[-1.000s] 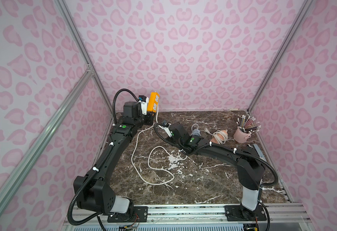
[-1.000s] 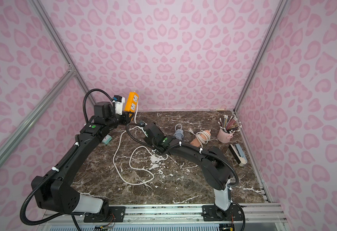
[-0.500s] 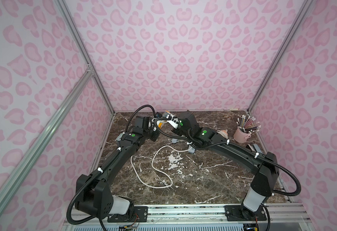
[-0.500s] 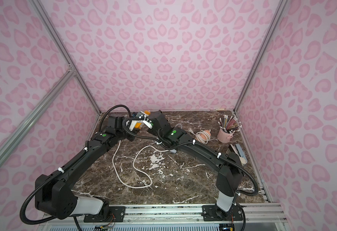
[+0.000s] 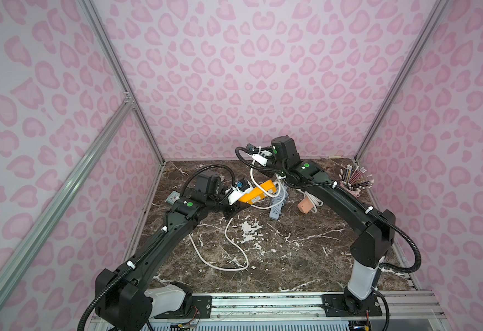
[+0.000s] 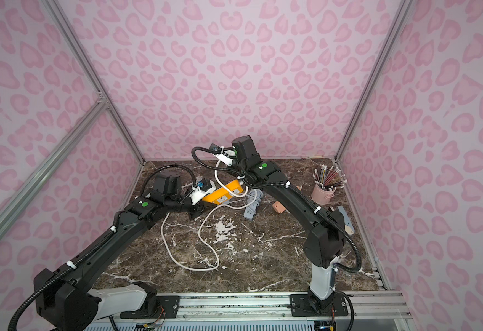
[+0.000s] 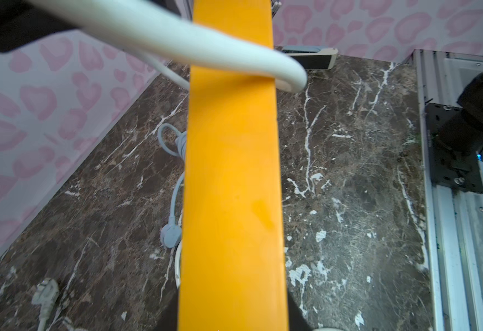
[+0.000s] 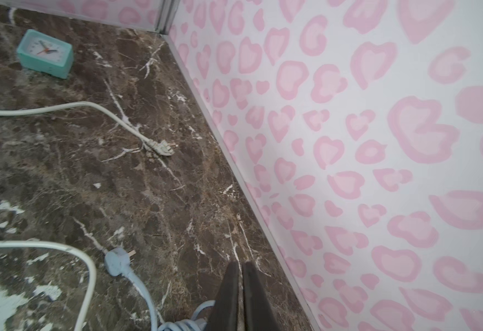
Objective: Wrap the cord around the power strip
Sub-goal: Wrap the power cord around the power strip.
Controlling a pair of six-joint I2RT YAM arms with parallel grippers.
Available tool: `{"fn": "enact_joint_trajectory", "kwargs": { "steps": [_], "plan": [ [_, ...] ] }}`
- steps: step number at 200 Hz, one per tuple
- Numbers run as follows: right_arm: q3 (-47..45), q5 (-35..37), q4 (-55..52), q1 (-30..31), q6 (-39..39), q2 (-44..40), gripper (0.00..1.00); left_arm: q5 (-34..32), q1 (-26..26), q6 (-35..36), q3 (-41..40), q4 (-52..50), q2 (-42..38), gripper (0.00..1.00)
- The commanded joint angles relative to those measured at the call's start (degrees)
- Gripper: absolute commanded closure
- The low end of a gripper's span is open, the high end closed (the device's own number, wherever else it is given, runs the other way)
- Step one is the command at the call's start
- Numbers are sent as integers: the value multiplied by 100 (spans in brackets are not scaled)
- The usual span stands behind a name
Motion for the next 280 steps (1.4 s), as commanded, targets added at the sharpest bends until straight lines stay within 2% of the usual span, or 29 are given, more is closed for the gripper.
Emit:
{"fn": "enact_joint_trajectory", "kwargs": {
  "steps": [1, 13, 23, 57, 87, 119, 160, 214, 237, 250, 266, 280],
  "plan": [
    [121, -8, -172, -36, -279, 60, 100, 86, -14, 87, 84, 205, -3, 97],
    [179, 219, -144, -64, -238, 69, 100, -551, -21, -1, 154, 202, 116, 97],
    [206, 253, -155, -109, -170, 52, 100, -617, -16, 132, 203, 112, 167, 97],
    [128, -684, -382, -312, 127, 79, 100, 528, -18, -25, 104, 785, -183, 97],
    [99, -2028, -496, -497, 567, 173, 86, 1104, -2, -389, -35, 1571, -556, 97],
    [-404, -3304, 197, -855, 1432, 24, 62, 1205, 104, -709, -3, 1827, -624, 97],
    [-1474, -3682, 1214, -1121, 2216, -358, 44, 770, 196, -983, 79, 1931, -713, 97],
    [-2625, -3796, 2636, -1181, 3190, -298, 36, 827, 232, -1253, 616, 1487, -582, 97],
    [-2910, -3565, 3408, -1133, 3567, -177, 37, 924, 232, -1297, 740, 1318, -564, 97],
    [-2910, -3486, 3752, -1094, 3795, -85, 43, 943, 232, -1325, 784, 1235, -542, 97],
    [-3185, -3414, 4301, -1099, 4262, -45, 60, 891, 266, -1431, 815, 1181, -499, 97],
    [-3396, -3177, 4760, -1150, 4799, -125, 84, 857, 396, -1660, 828, 1210, -455, 97]
  ]
}}
